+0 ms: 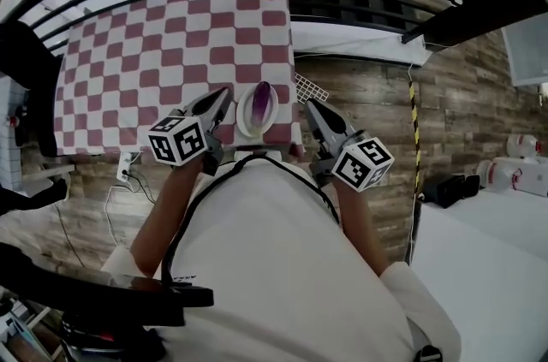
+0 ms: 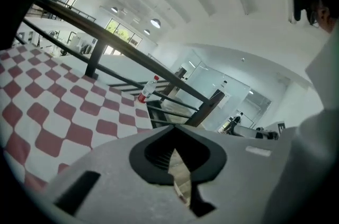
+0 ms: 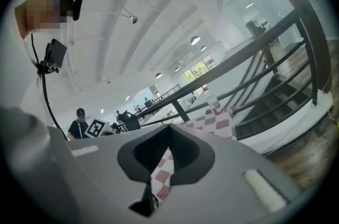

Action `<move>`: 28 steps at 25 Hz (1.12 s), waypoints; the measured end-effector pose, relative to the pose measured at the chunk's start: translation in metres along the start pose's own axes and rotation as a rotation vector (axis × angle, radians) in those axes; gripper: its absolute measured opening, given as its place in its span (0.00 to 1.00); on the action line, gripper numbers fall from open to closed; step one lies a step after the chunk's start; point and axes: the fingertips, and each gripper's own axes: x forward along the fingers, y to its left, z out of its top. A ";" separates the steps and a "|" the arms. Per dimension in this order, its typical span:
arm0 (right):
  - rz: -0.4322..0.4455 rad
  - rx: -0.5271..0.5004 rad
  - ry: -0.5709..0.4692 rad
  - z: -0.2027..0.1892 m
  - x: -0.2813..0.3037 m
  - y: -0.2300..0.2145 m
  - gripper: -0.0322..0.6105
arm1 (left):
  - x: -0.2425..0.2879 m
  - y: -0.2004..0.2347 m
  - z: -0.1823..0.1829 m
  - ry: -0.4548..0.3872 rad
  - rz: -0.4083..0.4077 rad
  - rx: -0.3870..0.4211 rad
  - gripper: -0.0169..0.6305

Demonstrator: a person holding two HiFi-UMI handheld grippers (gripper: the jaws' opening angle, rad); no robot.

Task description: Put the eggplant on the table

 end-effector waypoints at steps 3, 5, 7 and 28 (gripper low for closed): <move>0.010 -0.008 -0.018 0.008 -0.002 0.010 0.06 | -0.007 -0.013 0.016 -0.046 -0.010 0.056 0.04; 0.016 -0.019 -0.027 0.012 -0.003 0.015 0.06 | -0.012 -0.019 0.027 -0.077 -0.011 0.090 0.04; 0.017 -0.031 -0.034 0.016 -0.005 0.020 0.06 | -0.017 -0.024 0.036 -0.108 -0.012 0.120 0.04; -0.009 -0.087 -0.036 0.017 -0.010 0.027 0.06 | -0.028 -0.026 0.039 -0.146 -0.026 0.251 0.04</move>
